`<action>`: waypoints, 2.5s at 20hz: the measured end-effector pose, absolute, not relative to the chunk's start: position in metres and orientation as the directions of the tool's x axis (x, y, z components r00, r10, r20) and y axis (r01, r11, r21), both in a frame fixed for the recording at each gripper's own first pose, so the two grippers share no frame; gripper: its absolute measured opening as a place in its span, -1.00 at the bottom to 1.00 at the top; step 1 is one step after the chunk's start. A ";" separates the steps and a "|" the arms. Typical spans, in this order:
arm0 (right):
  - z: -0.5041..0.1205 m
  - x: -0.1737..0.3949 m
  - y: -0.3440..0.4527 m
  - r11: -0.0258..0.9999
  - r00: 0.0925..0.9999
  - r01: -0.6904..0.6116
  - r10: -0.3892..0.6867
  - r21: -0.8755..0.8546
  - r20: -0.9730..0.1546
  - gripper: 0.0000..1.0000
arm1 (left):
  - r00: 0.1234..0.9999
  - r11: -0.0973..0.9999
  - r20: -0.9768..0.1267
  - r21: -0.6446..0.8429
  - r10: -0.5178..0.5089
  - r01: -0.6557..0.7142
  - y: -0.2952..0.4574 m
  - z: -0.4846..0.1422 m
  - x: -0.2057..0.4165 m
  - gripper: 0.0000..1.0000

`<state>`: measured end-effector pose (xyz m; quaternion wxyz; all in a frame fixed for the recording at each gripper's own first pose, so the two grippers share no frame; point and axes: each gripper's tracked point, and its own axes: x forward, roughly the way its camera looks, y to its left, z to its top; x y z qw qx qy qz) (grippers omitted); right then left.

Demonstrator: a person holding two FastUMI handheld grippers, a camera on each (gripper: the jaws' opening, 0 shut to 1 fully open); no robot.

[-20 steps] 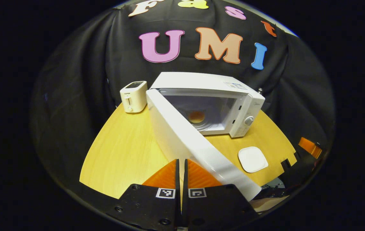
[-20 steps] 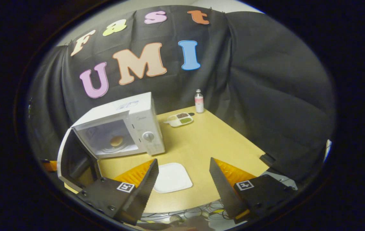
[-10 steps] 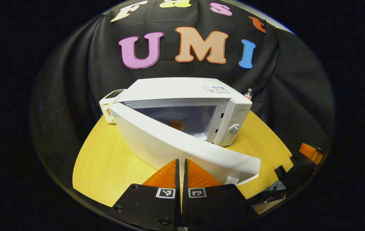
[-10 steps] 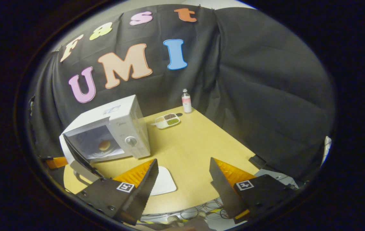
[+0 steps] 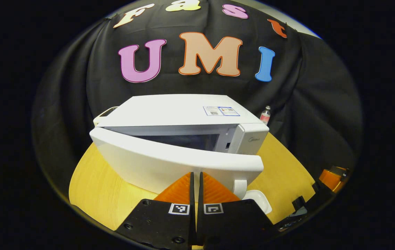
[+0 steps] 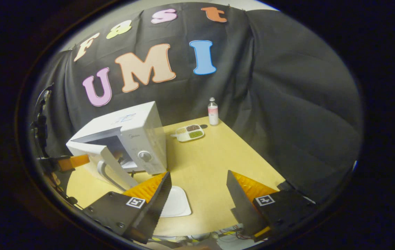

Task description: Open the microwave oven with the left hand, put the food in, and close the microwave oven.

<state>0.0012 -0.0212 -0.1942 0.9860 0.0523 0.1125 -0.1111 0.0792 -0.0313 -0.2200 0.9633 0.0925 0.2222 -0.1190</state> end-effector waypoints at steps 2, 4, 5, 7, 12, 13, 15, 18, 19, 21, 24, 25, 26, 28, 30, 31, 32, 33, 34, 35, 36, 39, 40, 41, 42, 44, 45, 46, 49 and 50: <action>-0.190 0.007 -0.024 0.972 0.953 0.226 -0.205 0.072 -0.222 0.97 | 0.876 0.953 -0.442 0.129 -0.192 0.274 -0.039 -0.220 0.088 -0.99; -0.186 0.013 -0.029 0.971 0.955 0.227 -0.207 0.076 -0.211 0.97 | 0.877 0.953 -0.440 0.130 -0.192 0.274 -0.046 -0.222 0.098 -0.95; -0.185 0.015 -0.031 0.970 0.955 0.229 -0.209 0.080 -0.209 0.84 | 0.879 0.954 -0.438 0.130 -0.190 0.271 -0.050 -0.223 0.103 -0.95; -0.184 0.018 -0.035 0.968 0.955 0.233 -0.209 0.095 -0.210 0.84 | 0.882 0.956 -0.432 0.122 -0.190 0.265 -0.056 -0.223 0.111 -0.99; -0.183 0.024 -0.043 0.961 0.953 0.242 -0.210 0.131 -0.219 0.84 | 0.891 0.967 -0.413 0.082 -0.187 0.241 -0.067 -0.226 0.124 -0.99; -0.183 0.024 -0.044 0.961 0.953 0.243 -0.211 0.130 -0.218 0.84 | 0.892 0.969 -0.412 0.074 -0.185 0.235 -0.067 -0.227 0.127 -0.99; -0.178 0.025 -0.045 0.962 0.955 0.244 -0.216 0.124 -0.202 0.97 | 0.896 0.972 -0.407 0.066 -0.178 0.223 -0.066 -0.228 0.134 -0.99; -0.177 0.028 -0.045 0.963 0.956 0.244 -0.219 0.117 -0.196 0.84 | 0.898 0.977 -0.405 0.043 -0.174 0.209 -0.067 -0.230 0.134 -0.99; -0.179 0.028 -0.045 0.962 0.956 0.245 -0.219 0.118 -0.198 0.84 | 0.899 0.978 -0.404 0.046 -0.170 0.205 -0.066 -0.229 0.135 -0.99; -0.179 0.029 -0.044 0.963 0.956 0.242 -0.216 0.120 -0.201 0.97 | 0.903 0.979 -0.397 0.046 -0.163 0.196 -0.067 -0.227 0.136 -0.99; -0.182 0.030 -0.041 0.966 0.955 0.236 -0.210 0.109 -0.209 0.84 | 0.905 0.982 -0.395 0.038 -0.155 0.185 -0.067 -0.227 0.136 -0.99; -0.181 0.031 -0.040 0.966 0.956 0.234 -0.209 0.106 -0.207 0.97 | 0.906 0.982 -0.395 0.038 -0.155 0.184 -0.067 -0.227 0.136 -0.99; -0.180 0.031 -0.039 0.967 0.956 0.233 -0.208 0.104 -0.205 0.97 | 0.906 0.982 -0.395 0.038 -0.154 0.184 -0.066 -0.227 0.136 -0.99; -0.180 0.031 -0.040 0.967 0.956 0.237 -0.214 0.098 -0.202 0.97 | 0.905 0.982 -0.396 0.039 -0.154 0.184 -0.067 -0.227 0.136 -0.99; -0.180 0.031 -0.039 0.966 0.955 0.240 -0.218 0.097 -0.201 0.97 | 0.905 0.982 -0.396 0.040 -0.154 0.184 -0.067 -0.227 0.137 -0.99; -0.180 0.032 -0.039 0.965 0.955 0.242 -0.219 0.098 -0.201 0.97 | 0.905 0.982 -0.396 0.040 -0.154 0.185 -0.066 -0.227 0.137 -0.99; -0.180 0.031 -0.039 0.965 0.955 0.242 -0.219 0.099 -0.200 0.97 | 0.905 0.982 -0.396 0.039 -0.155 0.185 -0.066 -0.227 0.137 -0.99; -0.179 0.032 -0.039 0.965 0.955 0.242 -0.218 0.100 -0.200 0.97 | 0.905 0.982 -0.395 0.038 -0.155 0.184 -0.067 -0.227 0.137 -0.99; -0.179 0.031 -0.038 0.966 0.955 0.240 -0.217 0.099 -0.200 0.97 | 0.906 0.982 -0.395 0.036 -0.154 0.183 -0.067 -0.227 0.137 -0.99; -0.181 0.032 -0.037 0.966 0.955 0.239 -0.216 0.098 -0.202 0.97 | 0.905 0.983 -0.396 0.034 -0.152 0.180 -0.067 -0.226 0.137 -0.95; -0.182 0.033 -0.036 0.967 0.955 0.237 -0.213 0.096 -0.204 0.97 | 0.906 0.983 -0.396 0.029 -0.153 0.179 -0.067 -0.226 0.137 -0.99; -0.181 0.032 -0.032 0.970 0.956 0.228 -0.208 0.081 -0.205 0.97 | 0.895 0.986 -0.423 0.013 -0.145 0.166 -0.068 -0.230 0.142 -0.99; -0.179 0.031 -0.030 0.972 0.958 0.223 -0.204 0.075 -0.201 0.97 | 0.899 0.986 -0.411 0.004 -0.151 0.168 -0.070 -0.229 0.145 -1.00; -0.180 0.031 -0.028 0.974 0.960 0.216 -0.199 0.067 -0.198 0.97 | 0.898 0.986 -0.412 0.004 -0.152 0.169 -0.070 -0.227 0.145 -0.98; -0.181 0.030 -0.025 0.976 0.960 0.210 -0.195 0.057 -0.199 0.97 | 0.896 0.986 -0.418 0.012 -0.148 0.168 -0.069 -0.229 0.143 -0.99; -0.182 0.024 -0.018 0.980 0.963 0.193 -0.179 0.049 -0.199 0.97 | 0.896 0.985 -0.420 0.028 -0.141 0.168 -0.069 -0.229 0.143 -0.99; -0.183 0.024 -0.016 0.981 0.964 0.186 -0.173 0.047 -0.202 0.97 | 0.896 0.985 -0.421 0.031 -0.141 0.169 -0.070 -0.229 0.143 -0.99; -0.185 0.024 -0.014 0.983 0.964 0.179 -0.166 0.046 -0.208 0.97 | 0.897 0.984 -0.418 0.032 -0.145 0.174 -0.071 -0.226 0.141 -0.99; -0.188 0.021 -0.007 0.987 0.966 0.154 -0.140 0.051 -0.218 0.97 | 0.904 0.981 -0.396 0.035 -0.160 0.189 -0.072 -0.208 0.133 -0.95; -0.187 0.021 -0.007 0.987 0.966 0.152 -0.138 0.048 -0.218 0.97 | 0.908 0.980 -0.384 0.034 -0.170 0.198 -0.072 -0.197 0.127 -0.99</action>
